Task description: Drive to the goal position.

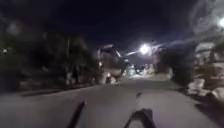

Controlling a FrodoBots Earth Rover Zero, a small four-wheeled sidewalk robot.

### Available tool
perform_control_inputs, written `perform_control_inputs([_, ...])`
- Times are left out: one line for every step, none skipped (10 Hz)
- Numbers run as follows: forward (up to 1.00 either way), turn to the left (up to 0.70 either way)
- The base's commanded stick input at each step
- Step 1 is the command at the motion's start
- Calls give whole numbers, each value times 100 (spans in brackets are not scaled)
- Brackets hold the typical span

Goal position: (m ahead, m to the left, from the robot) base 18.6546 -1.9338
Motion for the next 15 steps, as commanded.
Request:
perform_control_inputs([100, -39])
perform_control_inputs([100, -39])
perform_control_inputs([100, -39])
perform_control_inputs([100, -39])
perform_control_inputs([100, -39])
perform_control_inputs([100, -39])
perform_control_inputs([100, -39])
perform_control_inputs([100, -36])
perform_control_inputs([100, -9])
perform_control_inputs([100, 1])
perform_control_inputs([100, 1])
perform_control_inputs([100, 1])
perform_control_inputs([100, 1])
perform_control_inputs([100, 1])
perform_control_inputs([100, 1])
